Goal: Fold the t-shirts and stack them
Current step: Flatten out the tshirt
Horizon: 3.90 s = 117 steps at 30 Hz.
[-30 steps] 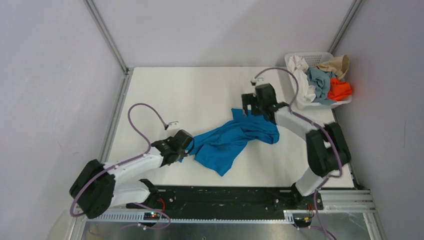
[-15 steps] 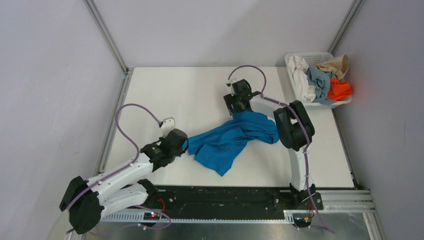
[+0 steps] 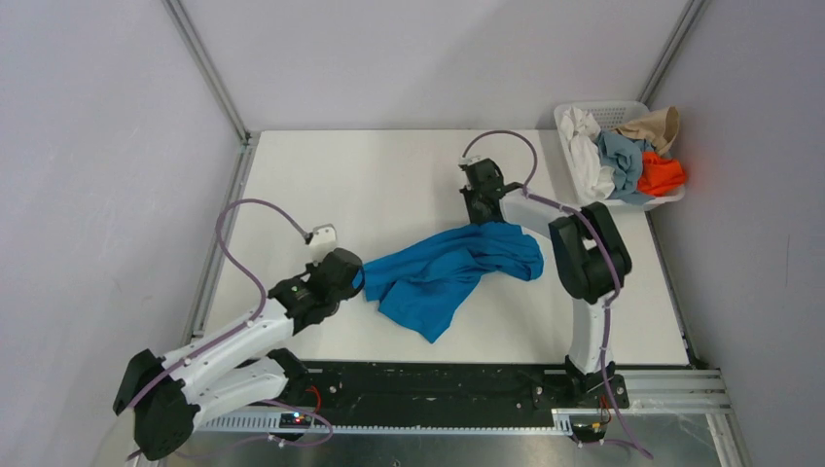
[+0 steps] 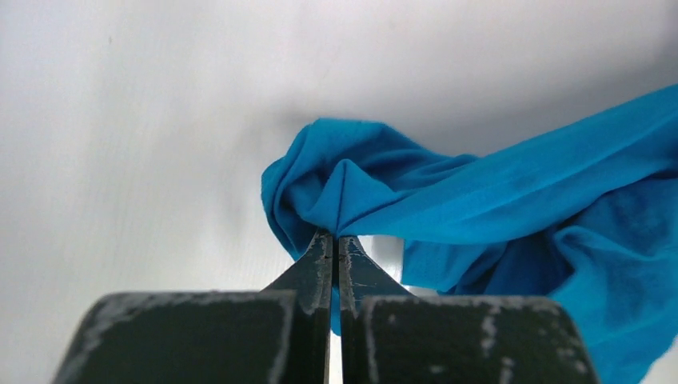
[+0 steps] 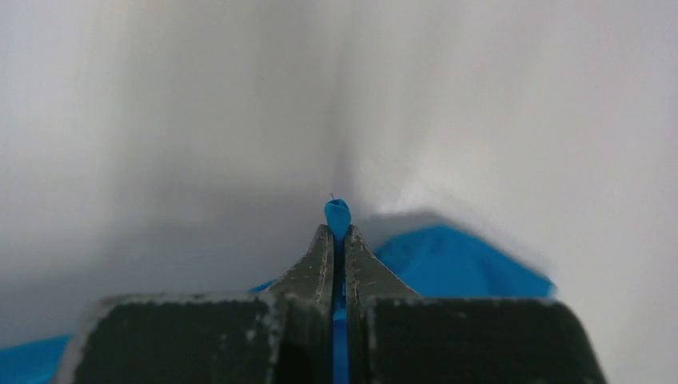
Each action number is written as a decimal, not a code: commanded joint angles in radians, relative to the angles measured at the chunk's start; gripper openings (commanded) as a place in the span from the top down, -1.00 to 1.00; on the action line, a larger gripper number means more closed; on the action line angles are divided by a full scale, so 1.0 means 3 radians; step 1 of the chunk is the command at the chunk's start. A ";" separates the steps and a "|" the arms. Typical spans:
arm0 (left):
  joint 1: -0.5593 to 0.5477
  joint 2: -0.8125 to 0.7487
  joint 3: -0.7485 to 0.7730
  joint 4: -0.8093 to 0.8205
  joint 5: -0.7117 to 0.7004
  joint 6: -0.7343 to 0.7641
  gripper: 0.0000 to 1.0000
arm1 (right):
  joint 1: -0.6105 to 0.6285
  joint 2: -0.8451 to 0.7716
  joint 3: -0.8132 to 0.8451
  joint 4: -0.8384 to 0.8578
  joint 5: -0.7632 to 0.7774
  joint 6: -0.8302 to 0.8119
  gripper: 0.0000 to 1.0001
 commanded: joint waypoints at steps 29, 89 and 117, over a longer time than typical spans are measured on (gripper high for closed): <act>-0.0014 -0.1366 0.3600 -0.0002 0.2367 0.1398 1.00 | 0.0824 -0.4072 0.1815 -0.0824 -0.0598 0.0223 1.00; 0.1306 0.1779 0.0599 0.0979 0.1474 0.0406 -0.99 | -0.0314 -0.2109 -0.2339 0.0253 -0.0183 0.1884 -0.99; 0.1539 0.0779 0.0449 0.0754 0.0990 0.0166 -0.99 | -0.0624 -0.0928 -0.0112 -0.0426 0.0015 0.1062 -0.99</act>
